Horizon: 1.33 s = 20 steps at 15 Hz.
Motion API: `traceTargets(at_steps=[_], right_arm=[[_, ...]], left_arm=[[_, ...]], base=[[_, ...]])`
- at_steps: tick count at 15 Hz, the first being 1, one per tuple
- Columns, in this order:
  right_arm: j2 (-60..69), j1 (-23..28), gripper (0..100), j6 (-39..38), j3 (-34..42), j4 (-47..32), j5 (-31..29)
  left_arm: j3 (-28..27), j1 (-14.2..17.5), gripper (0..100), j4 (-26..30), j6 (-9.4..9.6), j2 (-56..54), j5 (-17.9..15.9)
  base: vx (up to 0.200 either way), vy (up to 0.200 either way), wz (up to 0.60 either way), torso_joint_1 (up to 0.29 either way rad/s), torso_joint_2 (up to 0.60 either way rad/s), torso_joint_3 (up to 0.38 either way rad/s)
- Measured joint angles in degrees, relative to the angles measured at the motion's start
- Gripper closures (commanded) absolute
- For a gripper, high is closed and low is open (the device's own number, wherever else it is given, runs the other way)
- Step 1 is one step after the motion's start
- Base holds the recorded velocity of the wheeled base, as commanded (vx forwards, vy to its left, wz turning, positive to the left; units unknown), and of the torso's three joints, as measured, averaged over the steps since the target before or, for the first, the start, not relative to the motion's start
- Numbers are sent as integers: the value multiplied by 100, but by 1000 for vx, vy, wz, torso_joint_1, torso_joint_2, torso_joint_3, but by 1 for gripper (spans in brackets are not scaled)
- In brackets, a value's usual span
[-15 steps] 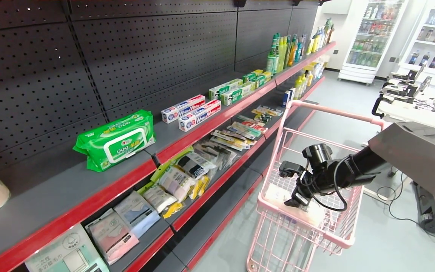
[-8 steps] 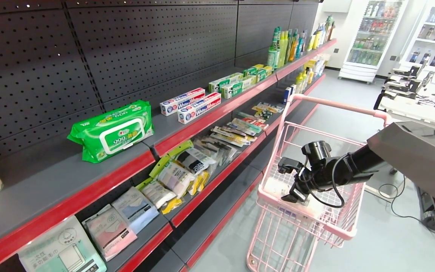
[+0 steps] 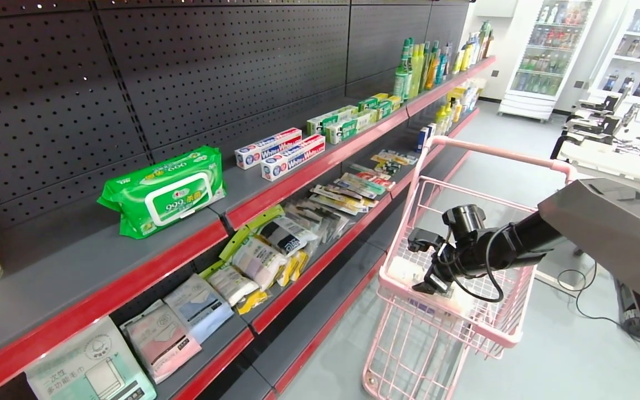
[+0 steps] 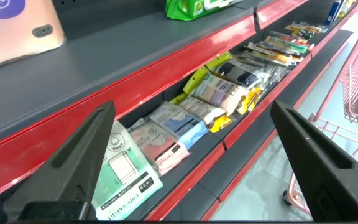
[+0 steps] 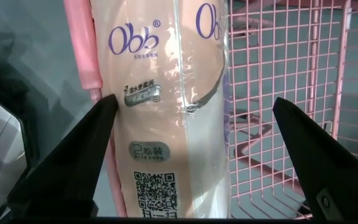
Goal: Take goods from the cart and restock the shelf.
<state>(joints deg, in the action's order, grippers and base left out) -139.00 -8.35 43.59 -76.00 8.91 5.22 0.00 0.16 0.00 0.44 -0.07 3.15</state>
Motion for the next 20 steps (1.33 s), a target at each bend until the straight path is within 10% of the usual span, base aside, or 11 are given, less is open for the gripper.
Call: traceTargets(at_steps=[20], right_arm=[[88,-171,0,-350,148,-13,138]], left_arm=[[0,0,0,0,0,0,0]], base=[[0,0,0,0,0,0]])
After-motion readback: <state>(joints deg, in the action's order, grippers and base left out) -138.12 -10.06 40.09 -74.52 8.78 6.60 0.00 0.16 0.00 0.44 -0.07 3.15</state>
